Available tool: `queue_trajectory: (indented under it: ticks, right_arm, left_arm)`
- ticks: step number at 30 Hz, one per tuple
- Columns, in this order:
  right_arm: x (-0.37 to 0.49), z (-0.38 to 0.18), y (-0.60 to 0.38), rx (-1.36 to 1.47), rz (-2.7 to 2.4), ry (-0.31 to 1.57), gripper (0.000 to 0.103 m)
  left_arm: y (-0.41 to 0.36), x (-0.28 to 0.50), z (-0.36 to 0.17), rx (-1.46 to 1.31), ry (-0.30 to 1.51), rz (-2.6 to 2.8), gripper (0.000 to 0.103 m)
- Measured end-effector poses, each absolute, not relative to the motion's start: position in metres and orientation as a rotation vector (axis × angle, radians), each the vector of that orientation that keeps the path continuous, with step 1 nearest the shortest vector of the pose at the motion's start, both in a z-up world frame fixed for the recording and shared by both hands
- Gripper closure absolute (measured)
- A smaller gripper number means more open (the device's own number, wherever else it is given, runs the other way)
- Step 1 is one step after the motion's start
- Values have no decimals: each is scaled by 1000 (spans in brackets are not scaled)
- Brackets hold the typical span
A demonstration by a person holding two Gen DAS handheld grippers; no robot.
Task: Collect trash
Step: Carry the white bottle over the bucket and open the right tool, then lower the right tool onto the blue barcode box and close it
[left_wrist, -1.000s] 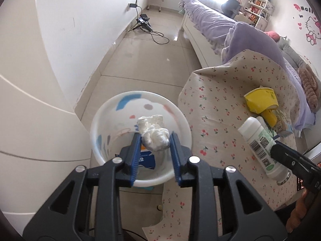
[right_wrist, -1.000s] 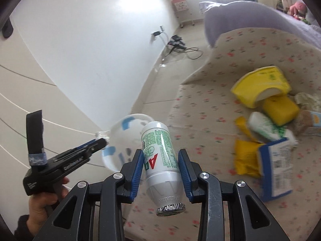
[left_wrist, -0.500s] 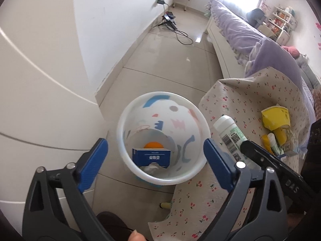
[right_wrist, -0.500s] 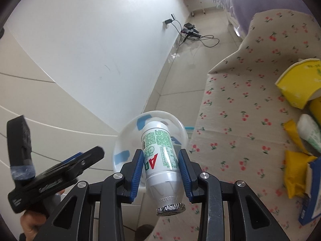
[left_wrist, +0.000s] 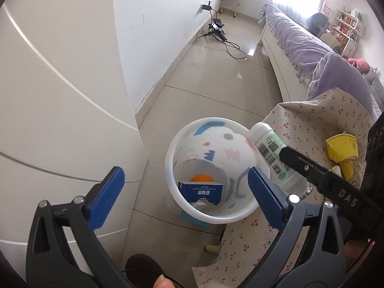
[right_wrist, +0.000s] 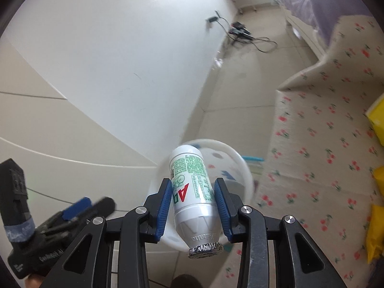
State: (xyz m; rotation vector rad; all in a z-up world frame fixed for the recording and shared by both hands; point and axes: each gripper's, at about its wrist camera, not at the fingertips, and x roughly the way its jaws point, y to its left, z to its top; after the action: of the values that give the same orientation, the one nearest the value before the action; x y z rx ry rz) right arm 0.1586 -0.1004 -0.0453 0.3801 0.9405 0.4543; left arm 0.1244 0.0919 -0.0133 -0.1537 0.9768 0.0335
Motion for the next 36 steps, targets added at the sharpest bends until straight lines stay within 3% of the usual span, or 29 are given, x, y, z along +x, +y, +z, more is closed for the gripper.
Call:
queue_trajectory:
  ticks: [1, 3, 36]
  right_arm:
    - [160, -44, -101, 382, 448, 935, 29]
    - [159, -39, -104, 378, 424, 899, 20]
    - [53, 8, -220, 144, 136, 952, 17]
  left_arm:
    - [92, 124, -13, -153, 976, 33, 1]
    - [92, 124, -12, -154, 974, 30, 1]
    - [5, 87, -5, -55, 989, -211, 1]
